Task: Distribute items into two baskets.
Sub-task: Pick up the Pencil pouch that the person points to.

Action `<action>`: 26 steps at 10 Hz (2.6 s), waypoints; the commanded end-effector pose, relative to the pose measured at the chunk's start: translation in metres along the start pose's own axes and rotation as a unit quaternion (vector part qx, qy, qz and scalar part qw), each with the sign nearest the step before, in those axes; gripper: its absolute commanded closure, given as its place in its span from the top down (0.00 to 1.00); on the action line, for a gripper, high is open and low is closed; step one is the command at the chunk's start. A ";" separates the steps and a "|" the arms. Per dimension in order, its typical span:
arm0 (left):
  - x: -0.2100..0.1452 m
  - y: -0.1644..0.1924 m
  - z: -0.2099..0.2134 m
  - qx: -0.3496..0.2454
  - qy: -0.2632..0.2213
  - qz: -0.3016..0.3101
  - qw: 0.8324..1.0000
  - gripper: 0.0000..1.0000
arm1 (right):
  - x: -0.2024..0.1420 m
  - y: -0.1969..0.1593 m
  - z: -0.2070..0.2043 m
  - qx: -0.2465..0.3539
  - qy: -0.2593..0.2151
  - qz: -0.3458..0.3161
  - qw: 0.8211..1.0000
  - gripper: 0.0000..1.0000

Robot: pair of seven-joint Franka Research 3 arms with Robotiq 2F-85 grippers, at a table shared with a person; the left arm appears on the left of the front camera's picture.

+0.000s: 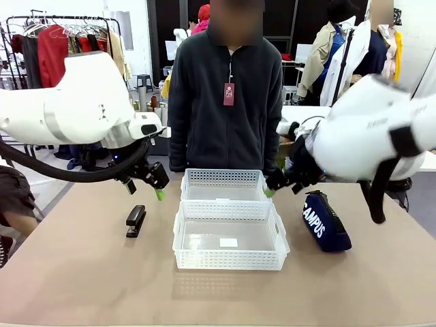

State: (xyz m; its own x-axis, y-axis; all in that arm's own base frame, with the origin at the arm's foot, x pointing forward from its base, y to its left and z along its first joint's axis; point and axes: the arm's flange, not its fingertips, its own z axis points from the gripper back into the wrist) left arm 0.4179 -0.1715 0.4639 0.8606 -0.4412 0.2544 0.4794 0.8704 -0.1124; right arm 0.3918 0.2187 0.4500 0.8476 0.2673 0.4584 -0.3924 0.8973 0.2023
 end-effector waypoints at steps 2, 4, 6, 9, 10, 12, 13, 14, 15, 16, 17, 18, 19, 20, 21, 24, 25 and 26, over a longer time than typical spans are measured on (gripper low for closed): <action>0.011 0.009 0.031 -0.146 -0.042 0.035 0.988 1.00 | 0.013 -0.023 0.049 0.119 -0.010 -0.045 0.992 1.00; 0.017 0.021 0.043 -0.214 -0.084 0.070 0.971 1.00 | 0.025 -0.044 0.056 0.213 -0.016 -0.091 0.973 1.00; 0.020 0.032 0.047 -0.275 -0.117 0.082 0.951 1.00 | 0.036 -0.066 0.055 0.274 -0.031 -0.139 0.951 1.00; 0.020 0.032 0.054 -0.267 -0.119 0.094 0.952 1.00 | 0.029 -0.065 0.066 0.263 -0.033 -0.145 0.953 1.00; 0.020 0.032 0.054 -0.267 -0.119 0.094 0.952 1.00 | 0.029 -0.065 0.066 0.263 -0.033 -0.145 0.953 1.00; 0.020 0.032 0.054 -0.267 -0.119 0.094 0.952 1.00 | 0.029 -0.065 0.066 0.263 -0.033 -0.145 0.953 1.00; 0.020 0.032 0.051 -0.267 -0.123 0.090 0.951 1.00 | 0.030 -0.069 0.061 0.250 -0.032 -0.133 0.959 1.00; 0.027 0.037 0.056 -0.335 -0.106 0.105 0.930 1.00 | 0.037 -0.073 0.062 0.318 0.009 -0.157 0.935 1.00; 0.031 0.044 0.062 -0.387 -0.105 0.127 0.907 1.00 | 0.045 -0.078 0.070 0.375 0.021 -0.201 0.905 1.00; 0.035 0.051 0.068 -0.419 -0.118 0.149 0.888 1.00 | 0.051 -0.083 0.078 0.412 0.023 -0.224 0.883 1.00; 0.036 0.059 0.076 -0.454 -0.124 0.169 0.866 1.00 | 0.056 -0.088 0.086 0.440 0.023 -0.241 0.865 1.00; 0.036 0.067 0.083 -0.479 -0.120 0.181 0.851 1.00 | 0.063 -0.094 0.094 0.461 0.016 -0.256 0.849 1.00; 0.037 0.076 0.089 -0.503 -0.120 0.187 0.835 1.00 | 0.068 -0.101 0.101 0.473 0.008 -0.264 0.841 1.00; 0.038 0.086 0.094 -0.535 -0.123 0.192 0.814 1.00 | 0.073 -0.110 0.106 0.484 0.002 -0.273 0.831 1.00; 0.039 0.097 0.097 -0.552 -0.126 0.199 0.800 1.00 | 0.078 -0.121 0.108 0.494 0.006 -0.280 0.823 1.00; 0.040 0.118 0.092 -0.577 -0.125 0.216 0.777 1.00 | 0.090 -0.158 0.101 0.513 0.012 -0.293 0.807 1.00; 0.039 0.123 0.090 -0.579 -0.128 0.220 0.774 1.00 | 0.091 -0.169 0.097 0.526 0.017 -0.282 0.802 1.00; 0.038 0.125 0.089 -0.580 -0.131 0.222 0.773 1.00 | 0.090 -0.180 0.095 0.531 0.015 -0.279 0.800 1.00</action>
State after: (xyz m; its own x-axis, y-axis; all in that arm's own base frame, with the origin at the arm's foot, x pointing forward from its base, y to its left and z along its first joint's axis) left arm 0.4938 -0.0607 0.5394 0.9928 0.0338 0.1149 0.1108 0.1047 -0.9883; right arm 0.4960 0.0545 0.5331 0.9974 -0.0714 0.0081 0.0006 0.1218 0.9926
